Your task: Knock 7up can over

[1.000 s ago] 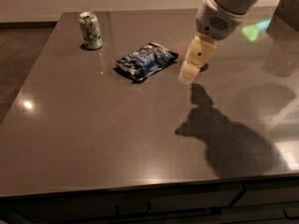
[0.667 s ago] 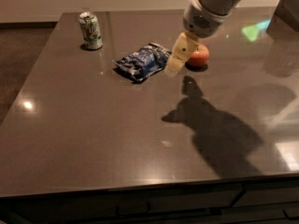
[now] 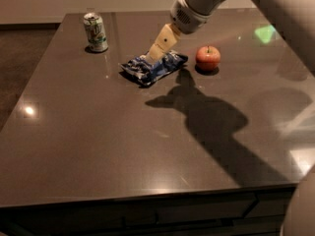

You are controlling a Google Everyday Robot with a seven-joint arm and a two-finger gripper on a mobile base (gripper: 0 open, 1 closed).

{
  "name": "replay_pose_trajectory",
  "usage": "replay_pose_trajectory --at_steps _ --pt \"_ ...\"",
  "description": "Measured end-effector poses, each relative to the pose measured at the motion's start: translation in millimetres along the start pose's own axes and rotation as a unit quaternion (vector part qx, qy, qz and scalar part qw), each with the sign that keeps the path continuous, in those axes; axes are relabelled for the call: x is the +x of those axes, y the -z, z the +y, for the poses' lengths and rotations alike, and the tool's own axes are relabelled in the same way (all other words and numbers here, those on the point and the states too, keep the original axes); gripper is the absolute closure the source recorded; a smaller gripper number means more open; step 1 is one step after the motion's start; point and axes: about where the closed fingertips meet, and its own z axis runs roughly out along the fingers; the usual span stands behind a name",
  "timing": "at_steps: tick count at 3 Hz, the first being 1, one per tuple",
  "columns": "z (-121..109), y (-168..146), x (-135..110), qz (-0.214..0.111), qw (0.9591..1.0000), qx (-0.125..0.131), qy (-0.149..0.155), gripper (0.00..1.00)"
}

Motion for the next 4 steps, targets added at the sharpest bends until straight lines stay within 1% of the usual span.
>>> replay_pose_trajectory --at_steps 1,2,3,4 --pt "-6.4 -32.3 -36.1 -0.028 0.9988 0.008 -0.039 0.00" --pt "-5.5 -50.4 -58.9 -0.053 0.9973 0.033 -0.039 0.00" --pt "-8.6 -66.6 -86.1 -0.100 0.9925 0.056 -0.043 0.00" --pt "-10.1 -73.3 -91.4 -0.100 0.9918 0.064 -0.049 0.00"
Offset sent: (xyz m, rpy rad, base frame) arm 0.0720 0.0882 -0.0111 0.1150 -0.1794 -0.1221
